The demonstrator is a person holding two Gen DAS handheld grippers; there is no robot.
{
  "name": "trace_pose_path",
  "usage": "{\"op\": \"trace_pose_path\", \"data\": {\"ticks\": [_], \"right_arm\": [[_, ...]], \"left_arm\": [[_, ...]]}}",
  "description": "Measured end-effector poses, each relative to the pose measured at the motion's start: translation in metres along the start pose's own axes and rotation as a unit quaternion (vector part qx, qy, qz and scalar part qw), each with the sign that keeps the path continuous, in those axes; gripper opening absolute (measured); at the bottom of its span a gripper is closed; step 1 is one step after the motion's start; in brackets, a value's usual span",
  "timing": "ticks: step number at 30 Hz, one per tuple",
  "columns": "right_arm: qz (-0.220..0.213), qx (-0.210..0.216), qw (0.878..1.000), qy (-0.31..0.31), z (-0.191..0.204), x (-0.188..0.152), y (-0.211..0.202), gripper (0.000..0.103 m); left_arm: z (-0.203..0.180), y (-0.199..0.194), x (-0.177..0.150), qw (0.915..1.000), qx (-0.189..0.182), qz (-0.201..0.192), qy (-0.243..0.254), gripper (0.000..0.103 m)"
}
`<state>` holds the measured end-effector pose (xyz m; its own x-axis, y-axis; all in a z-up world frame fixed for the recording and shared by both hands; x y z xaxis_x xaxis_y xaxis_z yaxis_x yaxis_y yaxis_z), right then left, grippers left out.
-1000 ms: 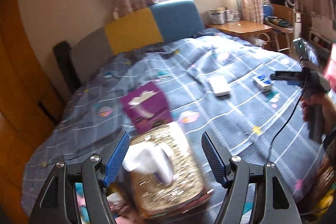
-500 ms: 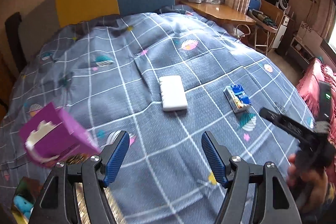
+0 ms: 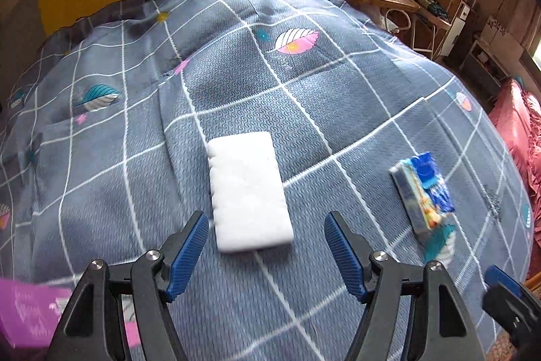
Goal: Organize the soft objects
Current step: 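Grasp the white sponge with the left gripper while the right gripper grasps the blue Tempo pack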
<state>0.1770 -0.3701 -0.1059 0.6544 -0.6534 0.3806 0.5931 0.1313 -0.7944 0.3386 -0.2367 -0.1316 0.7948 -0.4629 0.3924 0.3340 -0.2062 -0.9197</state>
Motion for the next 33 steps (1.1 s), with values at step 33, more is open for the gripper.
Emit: {"op": "trace_pose_path", "data": {"ticks": [33], "right_arm": [[0.03,-0.041,0.998,0.041,-0.028,-0.001,0.018,0.082]], "left_arm": [[-0.026,-0.077,-0.074,0.9959,0.055,-0.049,0.053,0.056]]}}
Point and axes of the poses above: each gripper's, at about its wrist camera, not at the fingertips, and y roughly the way its jaws point, z to its left, x to its top, the point moved 4 cm from there along y, roughly the way its jaws point, and after that the axes turned 5 degrees about z, right-handed, at the moved point
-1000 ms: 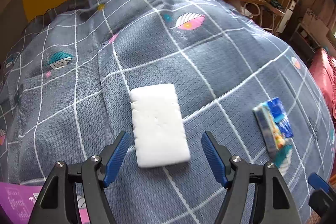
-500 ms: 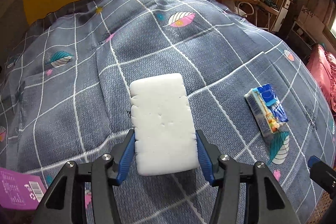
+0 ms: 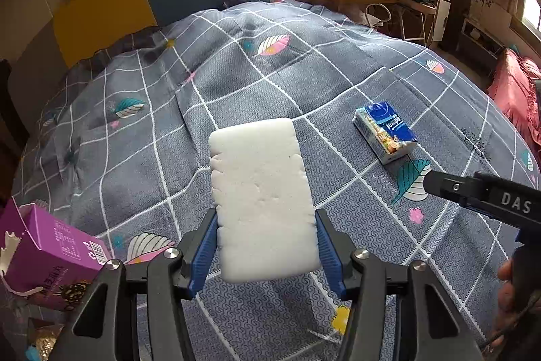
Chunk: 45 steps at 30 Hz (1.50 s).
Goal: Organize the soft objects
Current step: 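Grasp the white sponge with the left gripper while the right gripper grasps the blue Tempo pack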
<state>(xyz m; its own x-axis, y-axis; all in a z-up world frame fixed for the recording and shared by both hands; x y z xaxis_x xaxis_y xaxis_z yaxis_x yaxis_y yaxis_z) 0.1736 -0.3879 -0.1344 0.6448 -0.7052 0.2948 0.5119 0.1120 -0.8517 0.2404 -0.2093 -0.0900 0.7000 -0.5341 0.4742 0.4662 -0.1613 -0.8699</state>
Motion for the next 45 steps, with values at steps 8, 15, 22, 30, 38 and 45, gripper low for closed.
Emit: {"op": "trace_pose_path", "data": {"ticks": [8,15,22,30,38,45], "right_arm": [[0.01,-0.03,0.999,-0.01,-0.003,-0.001,0.01,0.082],[0.014,-0.056,0.998,-0.041,0.003,-0.003,0.018,0.082],[-0.011,-0.104,0.987,-0.125,0.032,0.015,0.027,0.083],[-0.012,-0.159,0.97,-0.184,0.044,0.058,0.061,0.089],[0.003,-0.173,0.962,-0.211,0.053,0.062,0.088,0.084],[0.012,-0.17,0.953,-0.25,0.068,0.053,0.084,0.053]], "left_arm": [[0.081,-0.052,0.047,0.9961,0.035,-0.04,-0.071,0.056],[0.181,-0.115,0.044,0.9814,0.092,-0.09,-0.142,0.056],[0.265,-0.156,-0.012,0.9644,0.133,-0.106,-0.203,0.056],[0.327,-0.179,-0.111,0.942,0.147,-0.096,-0.286,0.056],[0.329,-0.185,-0.198,0.9309,0.166,-0.079,-0.316,0.056],[0.306,-0.185,-0.241,0.926,0.18,-0.082,-0.322,0.056]]}}
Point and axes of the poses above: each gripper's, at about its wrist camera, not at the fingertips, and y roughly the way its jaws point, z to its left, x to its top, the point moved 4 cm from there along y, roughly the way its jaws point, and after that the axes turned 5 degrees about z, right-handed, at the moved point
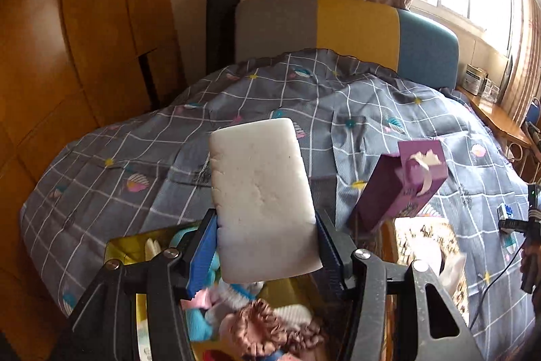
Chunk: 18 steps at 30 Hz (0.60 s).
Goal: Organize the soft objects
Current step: 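Carry the white sponge with the left gripper and drop it into the gold tray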
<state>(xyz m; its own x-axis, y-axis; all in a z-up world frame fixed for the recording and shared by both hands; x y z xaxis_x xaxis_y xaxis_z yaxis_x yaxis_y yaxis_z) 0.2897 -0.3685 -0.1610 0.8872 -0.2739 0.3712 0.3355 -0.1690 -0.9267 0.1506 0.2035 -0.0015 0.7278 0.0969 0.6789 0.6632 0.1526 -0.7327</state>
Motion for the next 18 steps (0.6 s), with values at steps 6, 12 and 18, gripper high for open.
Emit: {"op": "trace_pose_path", "data": {"ticks": [6,12,18], "right_arm": [[0.01,0.031,0.999,-0.014,0.016,-0.021,-0.014,0.053],[0.019,0.072,0.996,-0.058,0.056,-0.054,-0.036,0.053],[0.013,0.093,0.99,-0.103,0.096,-0.084,-0.059,0.053]], "left_arm": [[-0.004,-0.01,-0.026,0.9998,0.009,-0.011,0.011,0.056],[-0.005,-0.016,-0.044,0.9998,0.003,-0.01,0.015,0.056],[-0.004,-0.02,-0.059,0.9999,-0.008,-0.007,0.012,0.056]]}}
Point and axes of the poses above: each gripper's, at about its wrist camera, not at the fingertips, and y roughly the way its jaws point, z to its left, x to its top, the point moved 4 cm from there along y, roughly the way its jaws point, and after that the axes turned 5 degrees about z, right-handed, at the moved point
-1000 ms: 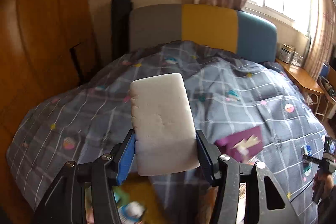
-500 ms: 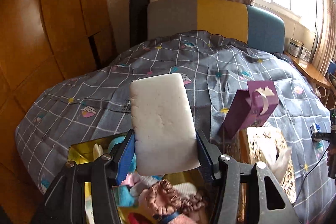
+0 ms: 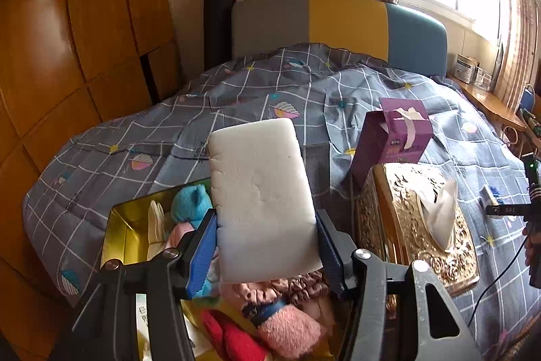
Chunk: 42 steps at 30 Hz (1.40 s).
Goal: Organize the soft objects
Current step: 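Carry the white sponge with the left gripper and drop it into the gold tray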
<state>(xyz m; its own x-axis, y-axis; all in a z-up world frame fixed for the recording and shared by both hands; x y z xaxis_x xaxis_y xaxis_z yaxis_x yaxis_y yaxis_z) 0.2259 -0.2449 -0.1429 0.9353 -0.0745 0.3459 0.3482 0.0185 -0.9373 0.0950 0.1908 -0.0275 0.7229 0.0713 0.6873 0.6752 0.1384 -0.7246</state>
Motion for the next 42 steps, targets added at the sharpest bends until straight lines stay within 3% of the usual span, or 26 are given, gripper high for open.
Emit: {"op": "trace_pose_path", "data": {"ticks": [6,9,16,20,28,30,32,39,42], "right_arm": [[0.014,-0.004,1.0,-0.015,0.016,-0.022,0.018,0.053],[-0.014,-0.008,1.0,-0.02,0.016,-0.028,0.016,0.053],[-0.035,-0.011,0.999,-0.035,0.02,-0.036,0.017,0.054],[-0.048,-0.024,0.997,-0.056,0.027,-0.041,0.014,0.055],[-0.057,-0.048,0.994,-0.076,0.031,-0.043,0.013,0.054],[-0.057,-0.047,0.994,-0.075,0.03,-0.042,0.014,0.054],[-0.057,-0.045,0.995,-0.075,0.029,-0.042,0.014,0.054],[-0.058,-0.045,0.995,-0.074,0.027,-0.042,0.014,0.054],[-0.058,-0.046,0.994,-0.075,0.028,-0.042,0.013,0.054]], "left_arm": [[0.002,-0.002,-0.011,1.0,-0.007,0.004,0.001,0.056],[0.004,-0.003,-0.017,0.9999,-0.009,0.006,0.001,0.056],[0.009,-0.004,-0.031,0.9995,-0.024,0.017,-0.007,0.056],[0.036,-0.009,-0.044,0.9986,-0.021,0.026,-0.04,0.056],[0.121,-0.029,-0.077,0.9888,0.028,0.037,-0.142,0.056],[0.126,-0.028,-0.083,0.9873,0.029,0.044,-0.15,0.056],[0.12,-0.021,-0.085,0.9863,0.005,0.056,-0.155,0.056],[0.075,0.02,-0.065,0.9908,-0.038,0.086,-0.097,0.056],[0.06,0.052,-0.048,0.9935,-0.024,0.097,-0.053,0.056]]}}
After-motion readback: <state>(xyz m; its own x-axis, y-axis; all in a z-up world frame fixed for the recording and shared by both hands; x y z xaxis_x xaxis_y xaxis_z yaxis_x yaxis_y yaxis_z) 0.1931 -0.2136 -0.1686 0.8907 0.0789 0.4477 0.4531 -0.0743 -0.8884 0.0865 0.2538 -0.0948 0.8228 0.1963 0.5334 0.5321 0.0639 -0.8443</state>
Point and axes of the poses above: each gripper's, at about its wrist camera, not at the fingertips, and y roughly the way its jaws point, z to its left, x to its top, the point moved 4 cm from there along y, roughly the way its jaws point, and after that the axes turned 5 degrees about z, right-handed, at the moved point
